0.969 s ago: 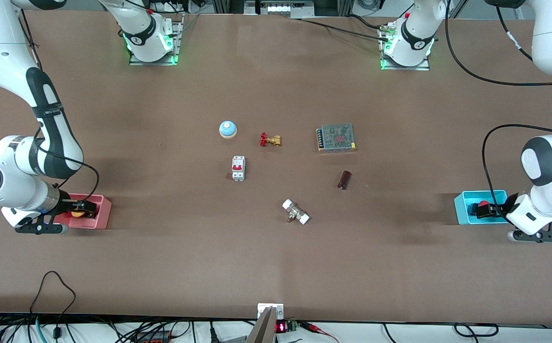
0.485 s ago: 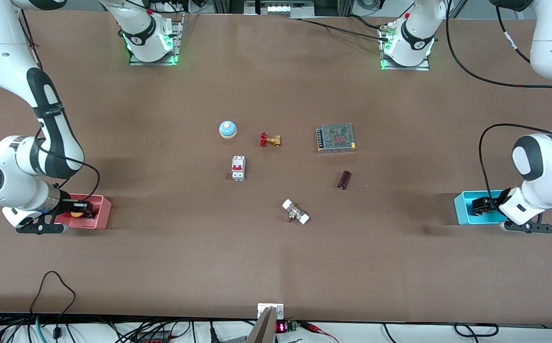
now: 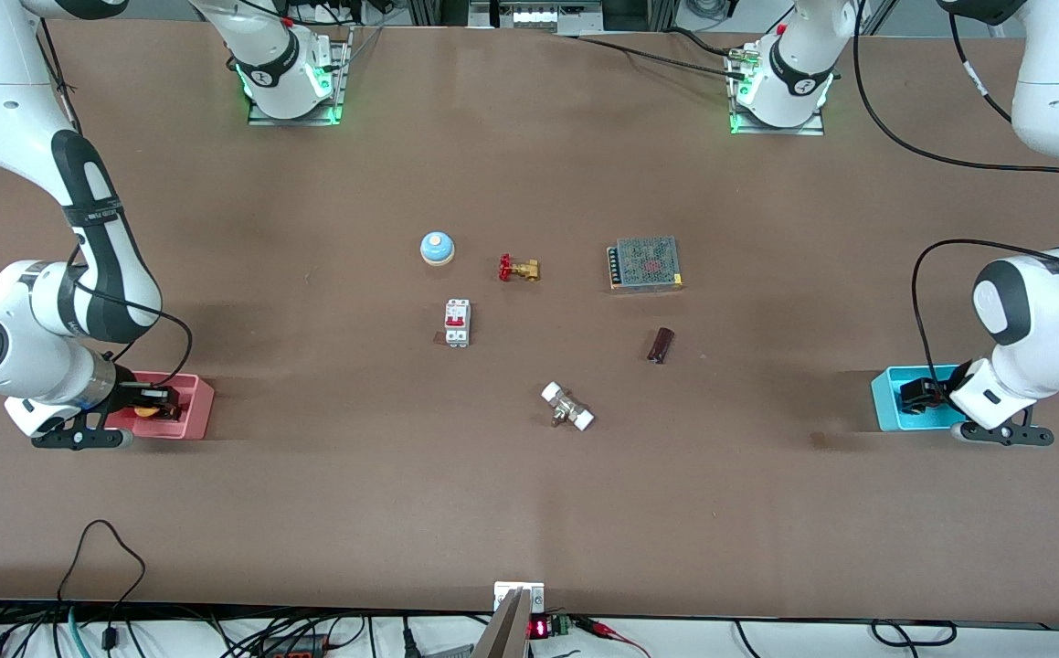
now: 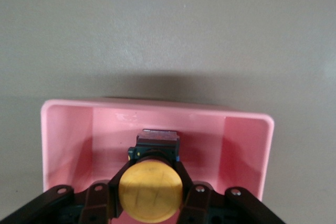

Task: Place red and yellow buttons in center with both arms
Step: 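Carry the yellow button with the right gripper while the left gripper carries the red button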

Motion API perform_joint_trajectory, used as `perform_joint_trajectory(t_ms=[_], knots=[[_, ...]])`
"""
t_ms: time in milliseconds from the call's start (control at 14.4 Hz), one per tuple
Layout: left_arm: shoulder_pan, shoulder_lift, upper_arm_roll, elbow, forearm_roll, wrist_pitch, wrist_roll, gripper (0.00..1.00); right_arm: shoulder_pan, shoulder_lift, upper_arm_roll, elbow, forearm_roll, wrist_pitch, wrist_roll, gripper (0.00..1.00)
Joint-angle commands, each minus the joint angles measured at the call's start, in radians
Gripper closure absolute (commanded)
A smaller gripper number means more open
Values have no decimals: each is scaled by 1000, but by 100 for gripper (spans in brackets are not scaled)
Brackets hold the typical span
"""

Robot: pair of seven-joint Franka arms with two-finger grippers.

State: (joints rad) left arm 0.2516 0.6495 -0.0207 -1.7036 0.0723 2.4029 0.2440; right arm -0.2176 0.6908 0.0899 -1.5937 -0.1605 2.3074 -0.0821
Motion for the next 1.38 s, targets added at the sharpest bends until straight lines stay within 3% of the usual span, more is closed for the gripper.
perform_joint_trajectory(t_ms=[0, 138, 346, 623, 762, 1038, 1315], knots=[[11, 10, -4, -19, 14, 53, 18, 1, -5, -98, 7, -15, -11, -86, -60, 73], [11, 15, -4, -27, 14, 56, 32, 5, 0, -180, 11, -17, -7, -208, -62, 73], [9, 16, -4, -28, 14, 55, 38, 25, 36, -292, 63, -54, 1, -376, 20, 73], [9, 18, -4, -39, 14, 47, 44, 66, 105, -361, 189, -231, -8, -272, 331, 73], [9, 16, -4, -33, 14, 47, 54, 70, 147, -352, 215, -313, -14, -160, 427, 73], [6, -25, -2, -10, 15, 20, 46, 70, 188, -288, 215, -402, -19, 16, 447, 74], [-8, -132, -18, 28, 15, -215, 32, 70, 204, -240, 215, -400, -62, 39, 449, 73]])
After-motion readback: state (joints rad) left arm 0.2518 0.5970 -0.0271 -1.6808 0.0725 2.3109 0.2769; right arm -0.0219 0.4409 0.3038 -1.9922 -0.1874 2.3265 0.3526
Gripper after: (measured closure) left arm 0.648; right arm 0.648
